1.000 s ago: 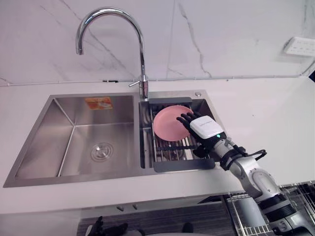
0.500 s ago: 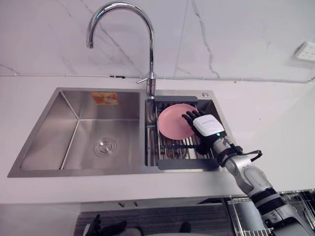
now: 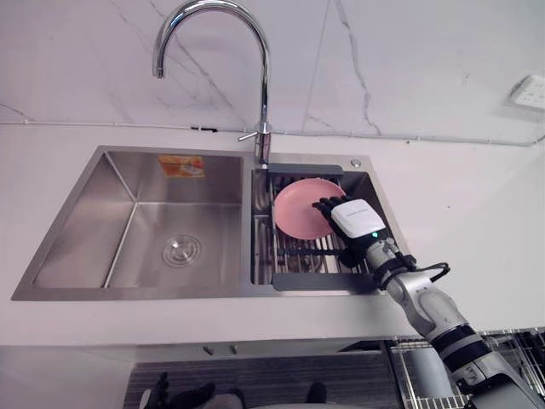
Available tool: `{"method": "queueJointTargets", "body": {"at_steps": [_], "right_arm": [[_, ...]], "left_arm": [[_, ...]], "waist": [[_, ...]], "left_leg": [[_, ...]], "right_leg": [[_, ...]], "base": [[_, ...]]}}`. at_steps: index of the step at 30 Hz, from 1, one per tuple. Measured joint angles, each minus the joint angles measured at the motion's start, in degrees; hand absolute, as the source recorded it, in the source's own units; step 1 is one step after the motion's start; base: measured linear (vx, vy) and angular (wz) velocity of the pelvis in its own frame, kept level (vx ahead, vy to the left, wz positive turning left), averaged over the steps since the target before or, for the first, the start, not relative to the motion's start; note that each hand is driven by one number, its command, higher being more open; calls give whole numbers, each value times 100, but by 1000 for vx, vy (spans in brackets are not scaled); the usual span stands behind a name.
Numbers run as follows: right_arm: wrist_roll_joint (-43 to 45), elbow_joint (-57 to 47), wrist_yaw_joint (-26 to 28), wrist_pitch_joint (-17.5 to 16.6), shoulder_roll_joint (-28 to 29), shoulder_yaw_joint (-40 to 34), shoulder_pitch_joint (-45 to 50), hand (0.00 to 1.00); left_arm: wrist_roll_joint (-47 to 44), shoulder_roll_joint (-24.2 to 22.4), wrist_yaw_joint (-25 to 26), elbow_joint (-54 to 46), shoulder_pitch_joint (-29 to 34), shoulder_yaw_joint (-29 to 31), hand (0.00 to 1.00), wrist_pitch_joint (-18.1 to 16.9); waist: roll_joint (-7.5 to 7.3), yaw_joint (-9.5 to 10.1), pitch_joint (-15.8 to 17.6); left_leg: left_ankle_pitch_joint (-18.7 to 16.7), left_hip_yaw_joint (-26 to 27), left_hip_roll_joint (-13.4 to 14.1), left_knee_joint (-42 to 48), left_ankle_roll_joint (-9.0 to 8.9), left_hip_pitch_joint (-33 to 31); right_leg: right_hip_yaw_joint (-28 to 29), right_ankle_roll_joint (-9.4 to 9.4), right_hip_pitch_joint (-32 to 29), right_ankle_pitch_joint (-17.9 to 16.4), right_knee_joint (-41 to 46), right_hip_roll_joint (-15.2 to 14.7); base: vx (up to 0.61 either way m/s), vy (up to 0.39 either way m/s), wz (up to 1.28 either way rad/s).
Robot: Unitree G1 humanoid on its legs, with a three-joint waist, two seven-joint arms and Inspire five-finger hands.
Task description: Walk over to the sink, pick up the cup, carry it to the dishwasher, place the cup inside the dishwasher, then close the dishwasher door
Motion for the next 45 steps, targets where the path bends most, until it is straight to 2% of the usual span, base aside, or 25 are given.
{"method": "queueJointTargets", "body": {"at_steps": [11, 17, 28, 37, 45], "right_arm": [[-219, 32, -487, -186, -99, 235, -27, 0], [-136, 107, -917, -100, -152, 234, -10, 0], [319, 22, -1078, -134, -196, 113, 114, 0], [532, -1083, -1292, -372, -266, -492, 98, 0], [680, -1606, -1312, -636, -275, -554, 93, 0]], "left_arm": [[1, -7, 106, 0, 11, -3, 100, -72], [3, -6, 196, 2, 66, -3, 100, -134], [1, -7, 199, -2, 103, -7, 100, -214], [-2, -7, 199, -27, 129, -14, 100, -221], [-1, -6, 199, -28, 151, -19, 100, -244]], "waist": [[4, -3, 26], [26, -49, 71], [87, -79, 122], [145, -54, 150], [148, -66, 142]], "left_leg": [[16, -20, 27, 9, -8, -14], [17, -18, 35, 17, -11, -15], [13, -12, 41, 20, -16, -14], [7, -15, 44, 25, -22, 24], [5, -13, 45, 24, -26, 71]], "right_leg": [[-22, 0, 1, 0, 0, 0], [-9, -1, -2, -2, 0, 5], [14, -1, -1, -2, 0, 10], [18, -1, 38, 2, 0, 14], [0, -3, 87, 1, 0, 10]], "base": [[0, 0, 0], [0, 0, 0], [0, 0, 0], [0, 0, 0], [0, 0, 0]]}}
